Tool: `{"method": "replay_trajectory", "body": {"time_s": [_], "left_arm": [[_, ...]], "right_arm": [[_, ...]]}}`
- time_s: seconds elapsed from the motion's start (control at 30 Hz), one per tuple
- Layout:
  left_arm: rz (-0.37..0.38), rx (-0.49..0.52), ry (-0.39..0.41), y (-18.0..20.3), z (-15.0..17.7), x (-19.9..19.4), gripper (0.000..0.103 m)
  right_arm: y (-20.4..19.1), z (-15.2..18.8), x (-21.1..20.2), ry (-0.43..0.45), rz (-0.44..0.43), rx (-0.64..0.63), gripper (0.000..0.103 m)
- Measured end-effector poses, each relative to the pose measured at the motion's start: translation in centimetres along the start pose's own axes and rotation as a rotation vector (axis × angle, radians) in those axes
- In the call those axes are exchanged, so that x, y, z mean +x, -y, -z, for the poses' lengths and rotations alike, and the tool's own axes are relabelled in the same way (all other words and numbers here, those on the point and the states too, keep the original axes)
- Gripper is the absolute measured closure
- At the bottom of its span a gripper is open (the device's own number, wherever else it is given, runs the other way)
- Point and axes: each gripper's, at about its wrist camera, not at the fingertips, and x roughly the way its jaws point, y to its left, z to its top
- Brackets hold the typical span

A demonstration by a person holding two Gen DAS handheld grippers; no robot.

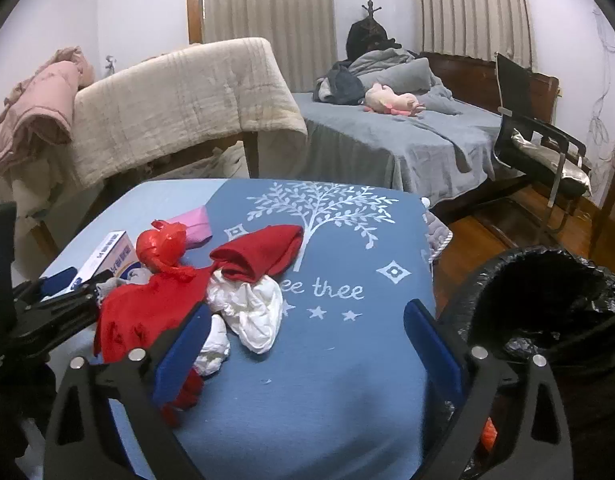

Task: Collect trash
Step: 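Grasp the white alcohol-pads box with the left gripper, then grasp the red glove with the right gripper while the left holds the box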

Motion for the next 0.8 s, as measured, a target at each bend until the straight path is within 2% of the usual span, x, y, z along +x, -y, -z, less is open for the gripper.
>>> {"method": "replay_trajectory", "body": {"time_s": [0.13,0.37,0.57,0.8], "left_arm": [[0.036,0.0,-0.015,0.0,-0.1,0.3,0.073],[0.04,-0.007,0.029,-0.1,-0.4,-1.2,0.073],[0.042,-0.029,0.069,-0.4,-2.0,-2.5,0.074],[0.038,-0.009,0.095,0.2,-3.6,-2.7,0.074]], "right_arm": [[-0.3,0.0,0.2,-0.003,-0.009,-0.001,0.011],[-0.8,-0.3,0.3,0.005,-0.023,-0.007,0.013],[-1.3,-1.1,0.6,0.018,-0.035,-0.014,0.016],[-1.3,-2.9,2.8,-0.001,-0.037,0.005,0.028]]}}
